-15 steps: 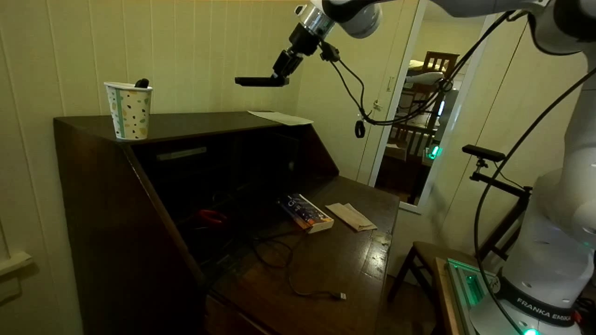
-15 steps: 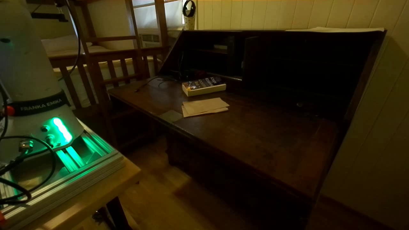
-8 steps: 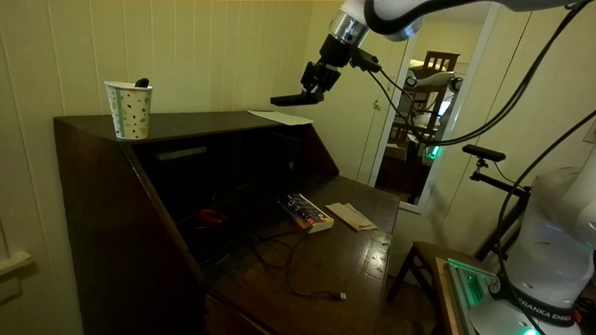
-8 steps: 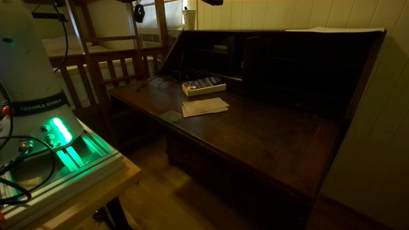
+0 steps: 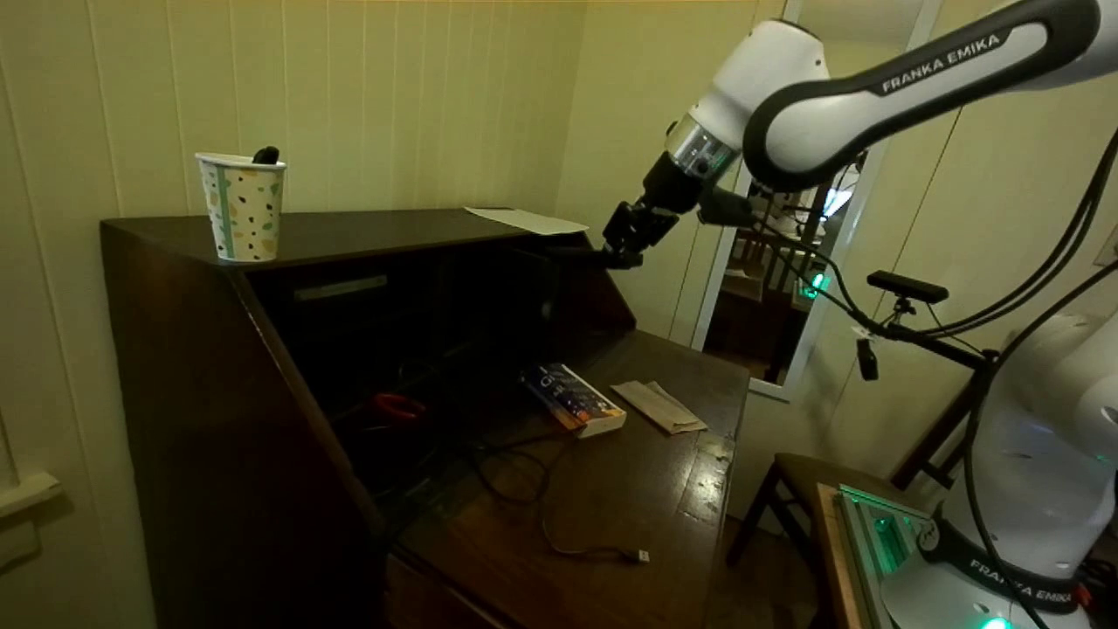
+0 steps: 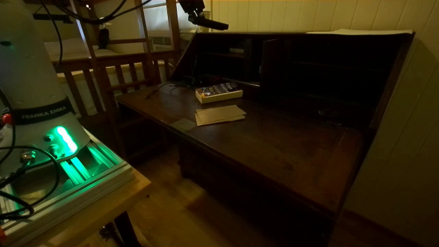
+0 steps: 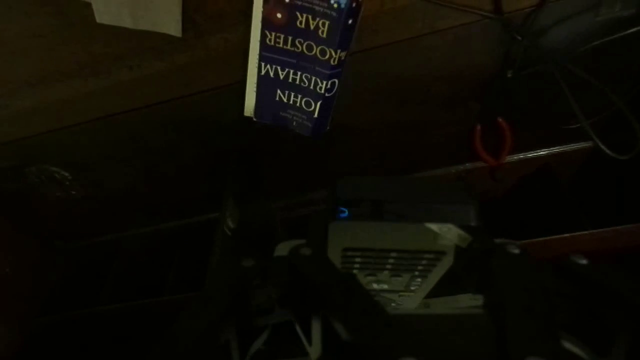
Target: Put the remote control on the middle shelf of the cabinet.
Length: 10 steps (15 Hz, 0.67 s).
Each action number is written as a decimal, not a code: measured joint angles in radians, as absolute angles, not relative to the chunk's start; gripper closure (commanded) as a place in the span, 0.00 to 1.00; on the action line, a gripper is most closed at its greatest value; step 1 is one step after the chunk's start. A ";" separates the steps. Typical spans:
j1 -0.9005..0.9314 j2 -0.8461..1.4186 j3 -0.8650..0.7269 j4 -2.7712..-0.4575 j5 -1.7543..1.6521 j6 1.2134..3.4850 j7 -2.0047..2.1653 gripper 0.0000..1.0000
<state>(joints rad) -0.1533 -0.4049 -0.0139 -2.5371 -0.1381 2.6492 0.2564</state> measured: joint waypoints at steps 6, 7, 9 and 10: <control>-0.158 -0.212 -0.054 -2.632 -0.060 3.011 0.215 0.39; -0.144 -0.171 -0.062 -2.617 -0.044 3.029 0.207 0.64; -0.137 -0.132 -0.061 -2.597 -0.048 3.037 0.209 0.64; -0.144 -0.130 -0.055 -2.595 -0.066 3.037 0.214 0.64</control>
<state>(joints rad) -0.1435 -0.1296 -0.0554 -2.5950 -0.0663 3.0366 0.2141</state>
